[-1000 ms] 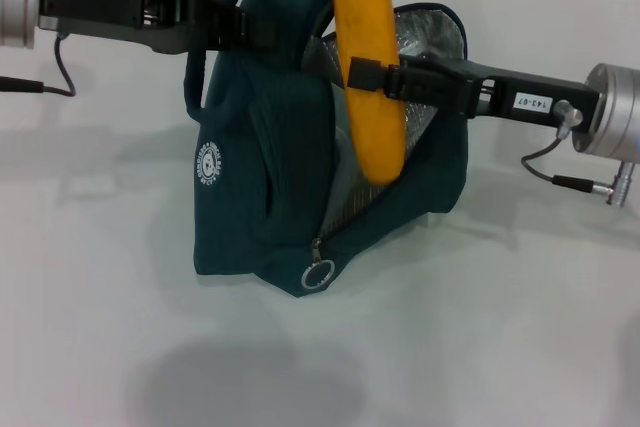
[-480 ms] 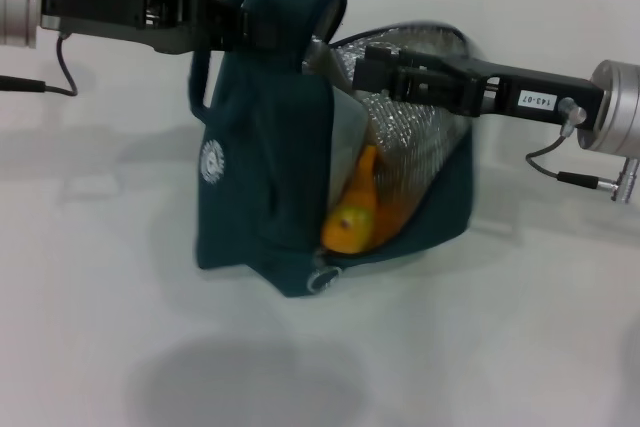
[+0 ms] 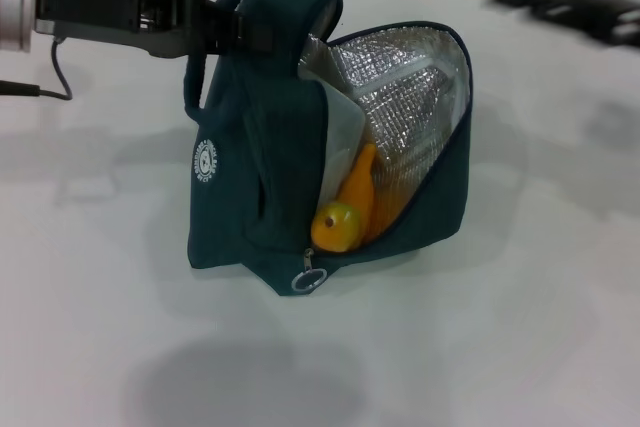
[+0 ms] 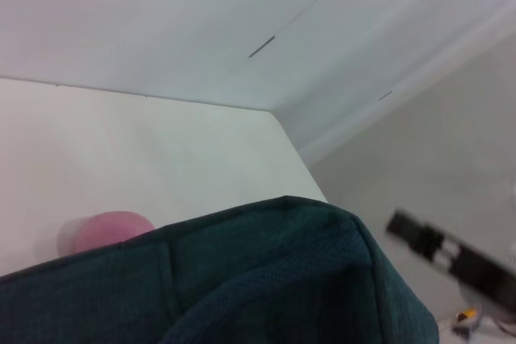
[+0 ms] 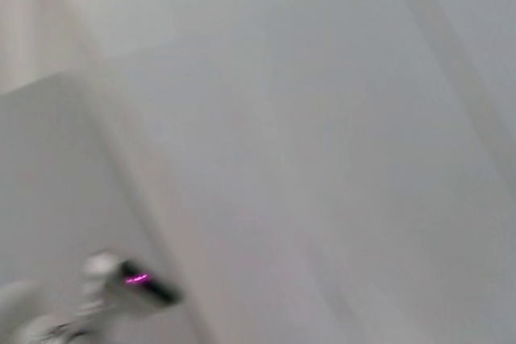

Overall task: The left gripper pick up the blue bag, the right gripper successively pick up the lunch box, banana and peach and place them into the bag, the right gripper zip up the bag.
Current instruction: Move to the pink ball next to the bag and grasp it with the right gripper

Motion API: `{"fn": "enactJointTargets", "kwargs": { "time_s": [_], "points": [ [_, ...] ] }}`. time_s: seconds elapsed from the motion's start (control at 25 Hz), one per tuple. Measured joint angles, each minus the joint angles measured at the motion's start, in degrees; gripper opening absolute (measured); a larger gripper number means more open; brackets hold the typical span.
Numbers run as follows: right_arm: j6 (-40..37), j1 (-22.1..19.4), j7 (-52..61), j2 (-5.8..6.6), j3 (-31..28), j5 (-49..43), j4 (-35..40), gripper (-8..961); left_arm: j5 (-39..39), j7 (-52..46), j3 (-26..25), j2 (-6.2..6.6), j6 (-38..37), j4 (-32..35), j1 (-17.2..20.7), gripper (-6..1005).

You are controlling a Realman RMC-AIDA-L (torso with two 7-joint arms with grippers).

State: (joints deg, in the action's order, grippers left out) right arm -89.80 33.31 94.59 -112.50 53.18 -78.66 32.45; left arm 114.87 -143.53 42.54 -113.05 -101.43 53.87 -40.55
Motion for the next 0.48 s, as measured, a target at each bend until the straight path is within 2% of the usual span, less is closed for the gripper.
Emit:
{"fn": "enactJointTargets", "kwargs": {
  "time_s": [0.16,0.24,0.32,0.48],
  "points": [
    [6.37,-3.79,2.64,2.97,-0.94,-1.11,3.33,870,0.00,0.00,0.09,0.01,-0.08,0.00,0.01,36],
    [9.89,-3.76,2.81,3.83,-0.68,-3.56,3.33,868,0.38,0.00,0.37,0.02,-0.28,-0.57,0.03,36],
    [14.07,-2.73,2.95,3.82,-0.61,-7.64,3.36,865,0.78,0.00,0.39,0.03,-0.31,-1.25,0.03,36],
    [20.76,0.27,2.71,2.31,-0.46,-14.04,3.73,861,1.75,0.17,0.33,0.03,-0.18,-2.14,0.03,36]
  ]
}}
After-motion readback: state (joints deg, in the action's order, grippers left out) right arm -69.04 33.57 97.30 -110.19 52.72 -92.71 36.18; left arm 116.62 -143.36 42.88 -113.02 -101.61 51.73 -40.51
